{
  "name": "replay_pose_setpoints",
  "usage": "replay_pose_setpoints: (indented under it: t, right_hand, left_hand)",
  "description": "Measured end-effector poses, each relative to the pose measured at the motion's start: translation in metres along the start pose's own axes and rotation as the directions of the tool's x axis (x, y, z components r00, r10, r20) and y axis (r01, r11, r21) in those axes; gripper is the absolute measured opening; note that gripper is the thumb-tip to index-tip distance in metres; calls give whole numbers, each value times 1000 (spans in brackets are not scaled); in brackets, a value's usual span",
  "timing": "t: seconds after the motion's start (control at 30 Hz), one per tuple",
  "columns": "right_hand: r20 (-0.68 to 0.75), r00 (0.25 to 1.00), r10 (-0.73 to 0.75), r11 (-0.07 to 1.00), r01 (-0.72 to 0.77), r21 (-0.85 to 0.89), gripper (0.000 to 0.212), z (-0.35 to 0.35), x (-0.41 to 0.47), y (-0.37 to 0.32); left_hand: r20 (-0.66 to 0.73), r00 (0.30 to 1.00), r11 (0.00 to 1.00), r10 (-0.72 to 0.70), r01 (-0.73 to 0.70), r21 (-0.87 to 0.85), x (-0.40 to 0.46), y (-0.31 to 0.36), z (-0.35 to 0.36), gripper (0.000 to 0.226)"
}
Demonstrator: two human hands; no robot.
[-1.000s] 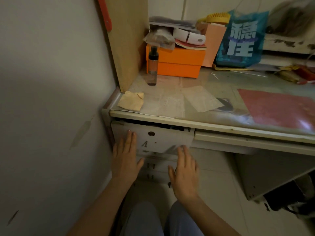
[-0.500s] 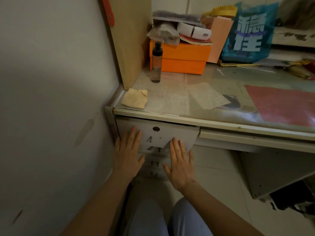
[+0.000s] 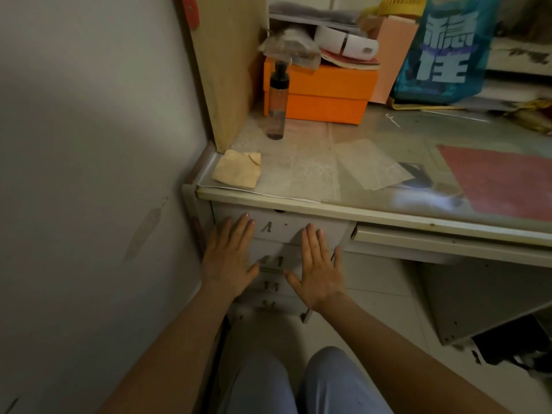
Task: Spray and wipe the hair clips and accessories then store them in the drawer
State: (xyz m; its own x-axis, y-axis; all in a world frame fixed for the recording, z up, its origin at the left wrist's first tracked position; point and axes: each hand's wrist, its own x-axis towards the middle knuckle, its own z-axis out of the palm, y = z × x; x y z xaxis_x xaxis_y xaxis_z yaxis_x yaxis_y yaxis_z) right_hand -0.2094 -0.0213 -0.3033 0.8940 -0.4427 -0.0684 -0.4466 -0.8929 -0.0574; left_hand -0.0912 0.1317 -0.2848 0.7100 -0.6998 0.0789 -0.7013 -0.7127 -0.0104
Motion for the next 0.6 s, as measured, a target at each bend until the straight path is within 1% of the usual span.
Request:
replay_pose_setpoints:
  t: [0.07,0.2,0.3,0.47,0.6]
  right_hand:
    - [9,1000,-9,1000,9,-9,88,-3,5,2]
    - [28,999,-23,998,25,-50,94,-2,10,6]
    - [28,999,-24,999,26,-48,97,-1,12,5]
    - [37,999,-3,999,5,-53,92,1,12,3]
    - [65,998,18,997,-13,-73,89,-3,10,1]
  left_hand:
    - [27,1000,1000,0,0,16,3,-1,4,88]
    - [17,1000,1000,-14,15,-26,10,-2,14,88]
    - [28,999,999,-29,30,-13,10,0,21,86]
    - [-20,999,997,-47,46,-60,7,0,25,79]
    - [-6,998,998,-59,59,-13,3,1,22,79]
